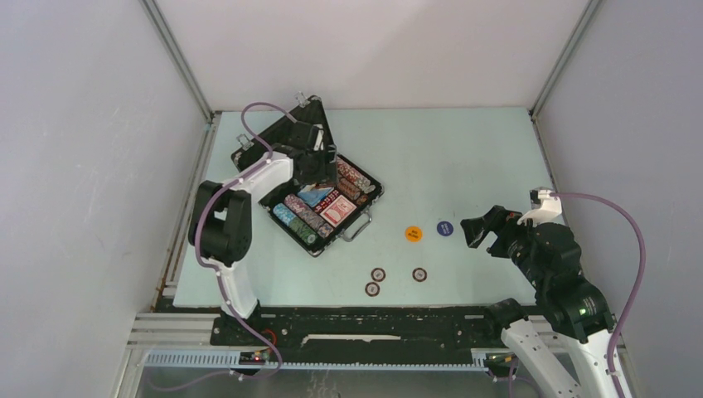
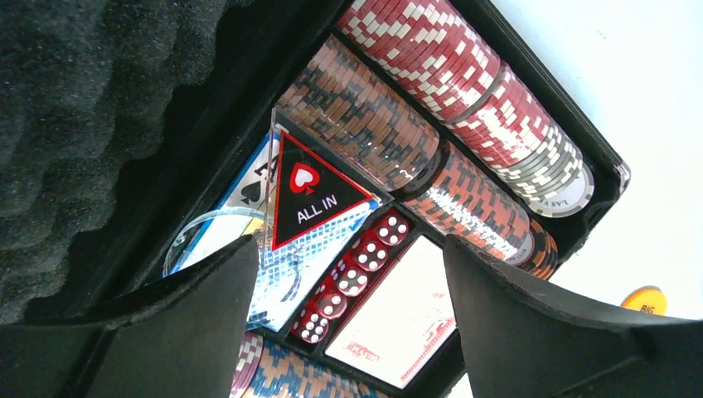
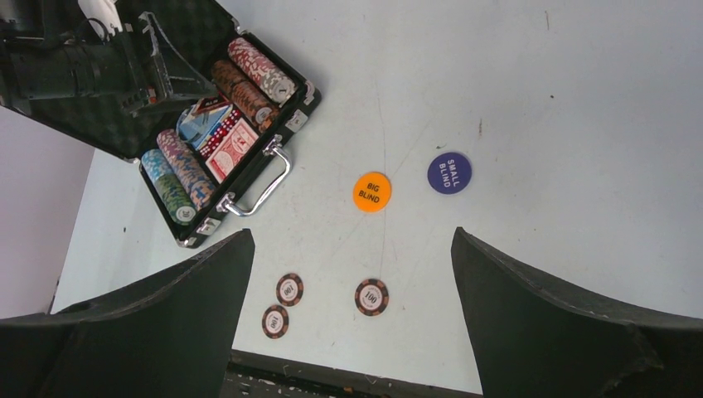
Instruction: Pack up texas hold em set
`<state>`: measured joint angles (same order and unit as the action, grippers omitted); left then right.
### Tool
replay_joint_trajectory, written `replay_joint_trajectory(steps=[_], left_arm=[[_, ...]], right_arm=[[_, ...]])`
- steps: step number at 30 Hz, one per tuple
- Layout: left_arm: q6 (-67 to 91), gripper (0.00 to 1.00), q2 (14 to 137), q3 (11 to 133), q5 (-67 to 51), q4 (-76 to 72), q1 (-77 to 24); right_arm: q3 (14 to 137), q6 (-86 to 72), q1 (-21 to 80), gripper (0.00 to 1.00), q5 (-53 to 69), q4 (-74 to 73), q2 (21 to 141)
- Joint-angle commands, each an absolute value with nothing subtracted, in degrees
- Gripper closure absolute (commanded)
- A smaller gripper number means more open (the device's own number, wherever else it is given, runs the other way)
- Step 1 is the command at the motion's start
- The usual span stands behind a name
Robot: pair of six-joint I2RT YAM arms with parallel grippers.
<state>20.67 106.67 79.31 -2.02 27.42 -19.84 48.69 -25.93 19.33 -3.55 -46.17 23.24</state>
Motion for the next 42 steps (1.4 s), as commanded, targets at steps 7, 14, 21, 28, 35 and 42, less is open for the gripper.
replay_joint_trajectory(steps=[7,14,21,28,35,42], left_arm=[[21.54,0.12,106.79,77.61,-1.91,24.88,-19.82],[22.86,0.11,106.49,75.56,-3.53,24.26,-19.94],[24.54,0.11,101.96,71.81,-6.29,21.16,-21.55],[26.88,0.10,98.56,68.78,-6.31,20.50,-23.58],[25.11,0.06,96.55,68.01,-1.94,22.66,-23.65],[22.26,0.01,97.02,70.29,4.20,24.04,-22.82]], right_arm=[[48.52,-25.03,19.73,0.00,-3.05,-44.26,23.38],[48.52,-25.05,19.79,0.00,-3.03,-44.29,23.29],[48.50,-25.17,19.78,0.00,-2.98,-44.36,23.30],[48.25,-25.05,19.80,0.00,-2.73,-43.90,23.03],[48.21,-25.05,19.86,0.00,-2.54,-43.85,23.29],[48.20,-25.14,19.89,0.00,-2.47,-43.85,23.29]])
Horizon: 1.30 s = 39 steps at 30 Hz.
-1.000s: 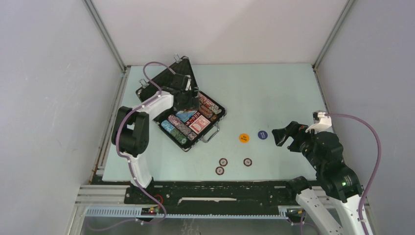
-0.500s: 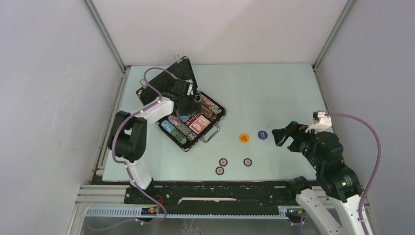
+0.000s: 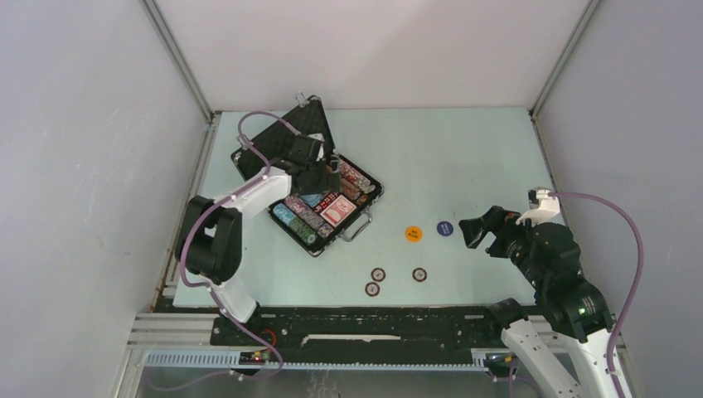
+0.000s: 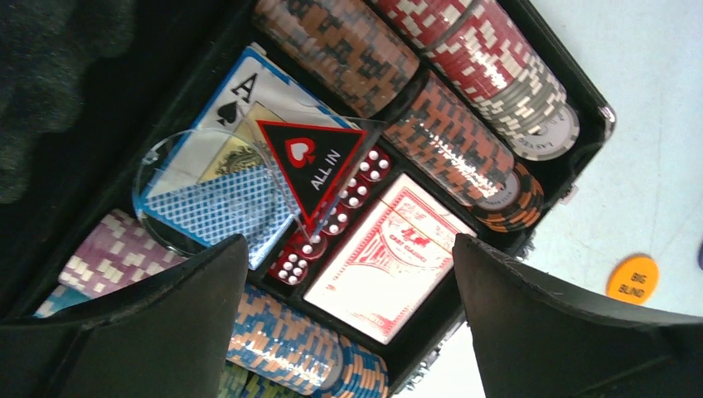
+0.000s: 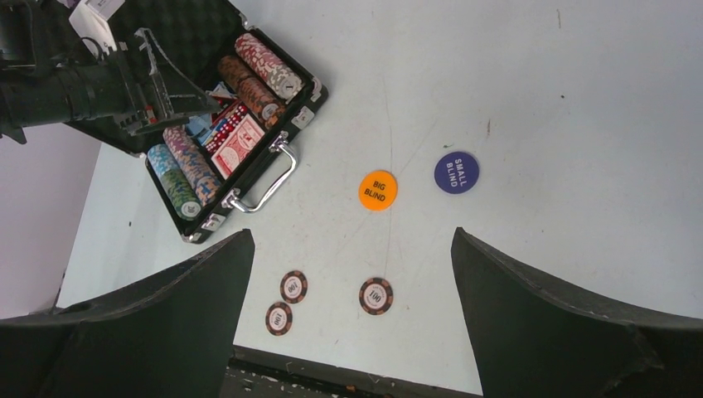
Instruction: Pack up texas hold em set
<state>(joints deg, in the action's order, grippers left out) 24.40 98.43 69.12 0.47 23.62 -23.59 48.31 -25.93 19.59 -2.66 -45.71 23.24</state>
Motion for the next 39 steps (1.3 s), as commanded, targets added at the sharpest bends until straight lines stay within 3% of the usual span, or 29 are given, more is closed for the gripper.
replay_joint_trajectory(steps=[1,15,31,39], left_arm=[[22.23,0.01,98.19,71.42,3.59,24.15,-22.52],[22.09,0.01,109.37,83.97,4.87,25.06,-21.80],[23.49,0.01,113.53,85.94,5.38,25.55,-21.80],[22.93,0.01,109.87,80.68,8.35,26.38,-21.80]], right_arm=[[48.05,-25.10,19.87,0.00,-2.47,-43.75,23.37],[47.99,-24.98,19.96,0.01,-2.61,-43.68,23.22],[47.99,-25.07,19.97,0.00,-2.69,-43.74,23.29],[47.99,-25.01,19.95,0.01,-2.38,-43.62,23.12]])
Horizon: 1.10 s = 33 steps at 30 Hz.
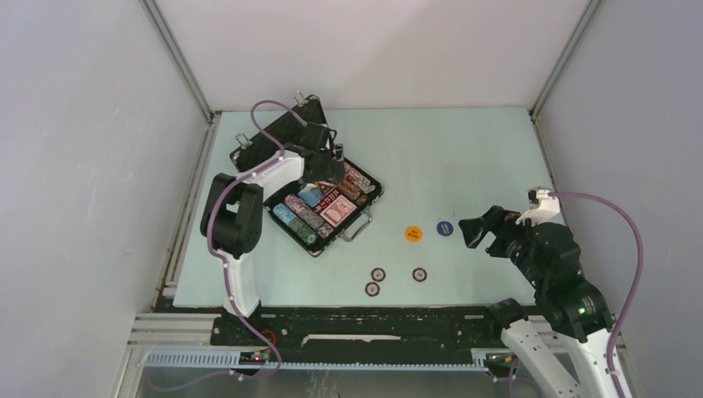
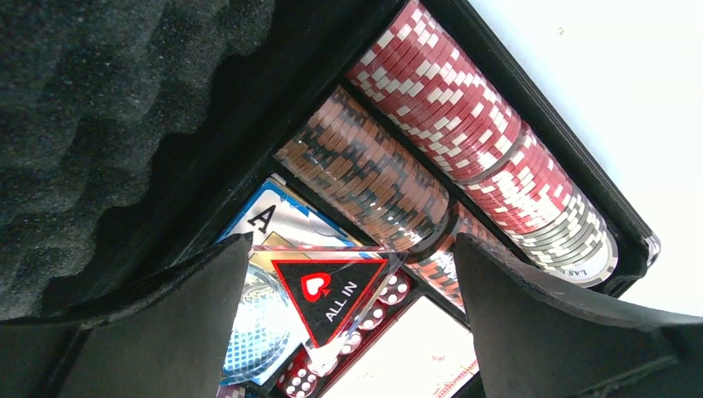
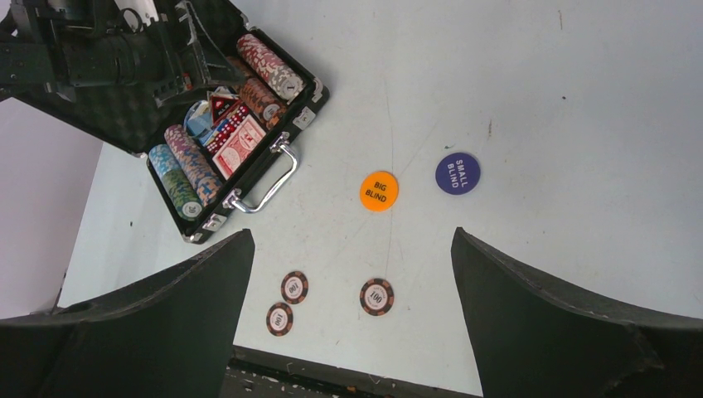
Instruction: Pack up texas hold em set
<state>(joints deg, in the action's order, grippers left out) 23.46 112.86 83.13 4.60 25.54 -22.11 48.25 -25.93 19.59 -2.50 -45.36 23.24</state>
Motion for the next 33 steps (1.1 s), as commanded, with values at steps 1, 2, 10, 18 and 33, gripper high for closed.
replay_joint_trajectory(steps=[1,2,10,18,33], left_arm=[[22.67,0.01,109.51,80.28,9.40,26.87,-21.84],[22.35,0.01,108.98,79.91,10.43,27.39,-21.82],[21.07,0.01,107.38,80.58,14.17,29.97,-21.69],[19.38,0.01,106.35,81.41,10.28,29.32,-21.72],[32.58,0.16,103.27,72.52,0.48,18.99,-23.45]], right_arm=[[47.99,-24.98,19.97,0.00,-2.40,-43.67,23.09],[47.99,-25.00,19.95,0.00,-2.42,-43.61,23.07],[48.03,-24.96,19.95,0.00,-2.40,-43.67,23.03],[47.99,-25.03,20.04,0.00,-2.23,-43.68,23.24],[47.99,-25.07,20.15,0.00,-2.59,-43.75,23.10]])
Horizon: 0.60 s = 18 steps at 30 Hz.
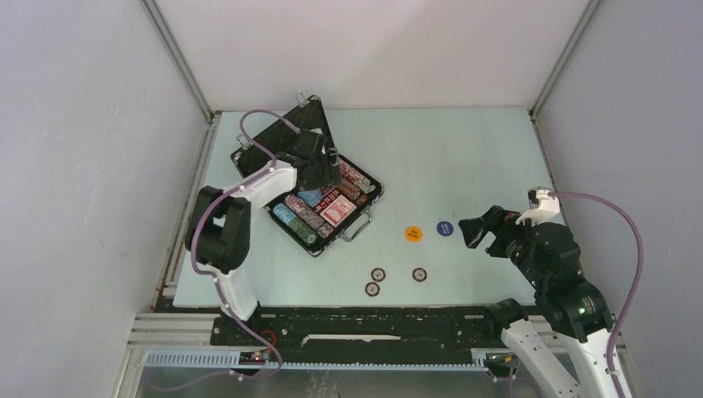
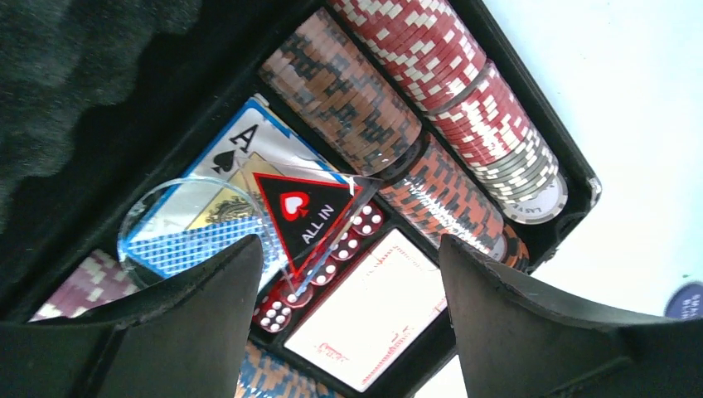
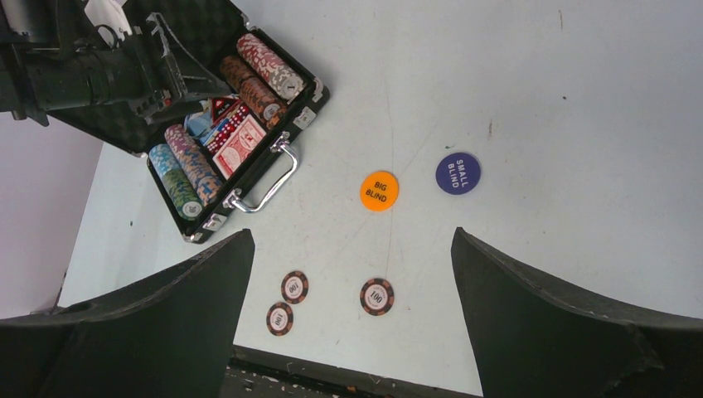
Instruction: Pack up texas hold em set
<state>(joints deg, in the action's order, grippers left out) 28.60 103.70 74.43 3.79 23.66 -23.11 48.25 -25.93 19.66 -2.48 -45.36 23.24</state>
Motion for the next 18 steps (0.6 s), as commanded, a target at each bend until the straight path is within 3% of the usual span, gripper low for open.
replay_joint_trajectory(steps=[1,11,18], left_arm=[[32.69,0.16,103.72,72.54,-0.72,18.63,-23.57],[31.11,0.14,110.21,76.26,-2.00,19.42,-23.72],[29.59,0.10,106.77,72.13,-0.18,17.88,-23.74]], right_arm=[[47.99,-25.05,20.14,0.00,-2.60,-43.73,23.07],[47.99,-25.05,20.20,0.00,-2.66,-43.72,23.08],[47.99,-25.16,20.37,0.00,-2.88,-43.83,22.96]])
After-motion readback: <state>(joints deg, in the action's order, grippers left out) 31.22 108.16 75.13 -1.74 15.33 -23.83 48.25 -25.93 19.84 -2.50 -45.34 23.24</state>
